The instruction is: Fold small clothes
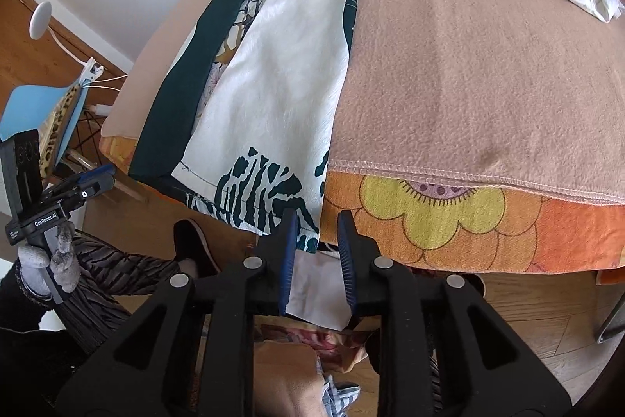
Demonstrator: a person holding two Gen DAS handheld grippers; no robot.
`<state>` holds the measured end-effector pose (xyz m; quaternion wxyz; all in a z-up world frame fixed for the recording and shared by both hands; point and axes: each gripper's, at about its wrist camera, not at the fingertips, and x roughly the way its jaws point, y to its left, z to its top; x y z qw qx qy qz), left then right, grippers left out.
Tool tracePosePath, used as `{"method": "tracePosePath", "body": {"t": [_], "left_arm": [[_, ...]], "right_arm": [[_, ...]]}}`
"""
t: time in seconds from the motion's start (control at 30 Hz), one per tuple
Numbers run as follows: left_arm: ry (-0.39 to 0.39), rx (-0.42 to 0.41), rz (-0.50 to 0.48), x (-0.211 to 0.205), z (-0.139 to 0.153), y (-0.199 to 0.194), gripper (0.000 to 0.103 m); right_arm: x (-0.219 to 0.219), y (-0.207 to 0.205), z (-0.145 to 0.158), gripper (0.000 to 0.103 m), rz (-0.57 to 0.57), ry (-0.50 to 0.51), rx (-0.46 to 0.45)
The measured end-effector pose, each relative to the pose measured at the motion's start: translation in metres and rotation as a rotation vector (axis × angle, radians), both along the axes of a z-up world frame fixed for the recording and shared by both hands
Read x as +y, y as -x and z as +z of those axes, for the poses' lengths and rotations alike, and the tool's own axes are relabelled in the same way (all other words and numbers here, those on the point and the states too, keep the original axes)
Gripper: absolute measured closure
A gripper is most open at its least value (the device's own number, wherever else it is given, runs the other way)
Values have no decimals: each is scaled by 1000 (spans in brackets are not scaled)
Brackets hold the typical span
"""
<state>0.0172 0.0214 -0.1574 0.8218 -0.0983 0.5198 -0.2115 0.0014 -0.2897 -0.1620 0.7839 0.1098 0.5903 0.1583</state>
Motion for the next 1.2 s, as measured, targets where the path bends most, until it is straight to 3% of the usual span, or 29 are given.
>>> {"method": "tracePosePath", "body": {"t": [0.2, 0.27, 0.3, 0.33, 0.37, 0.4, 0.47, 0.57, 0.7, 0.87, 1.07, 1.2], "left_arm": [[163, 115, 20, 0, -19, -14, 57], [182, 140, 29, -2, -22, -16, 59], [185, 150, 36, -1, -24, -16, 68], [198, 166, 26, -1, -26, -17, 101], [205, 184, 31, -1, -28, -19, 103], [222, 188, 42, 0, -29, -19, 103], [213, 150, 41, -2, -23, -18, 103], [204, 88, 46, -2, -8, -15, 103], [227, 42, 48, -1, 10, -18, 103], [218, -26, 29, -8, 33, -39, 103], [208, -88, 22, -12, 54, -85, 103], [165, -106, 32, -14, 54, -124, 103]], "right_arm": [[0, -7, -4, 81, -15, -39, 31], [3, -8, -4, 81, -6, -31, 27], [5, -9, -3, 81, -3, -27, 25], [6, -9, -3, 81, -2, -26, 25], [6, -9, -3, 81, -4, -24, 25], [6, -9, -3, 81, -7, -25, 26], [7, -10, -4, 95, 5, -26, 33], [4, -10, -5, 98, -2, -78, 48], [-10, -14, 4, 99, -49, -218, 54], [-18, -30, 26, 100, -98, -314, 26], [-16, -77, 46, 100, -115, -324, -16], [-20, -126, 43, 100, -153, -313, -14]]}}
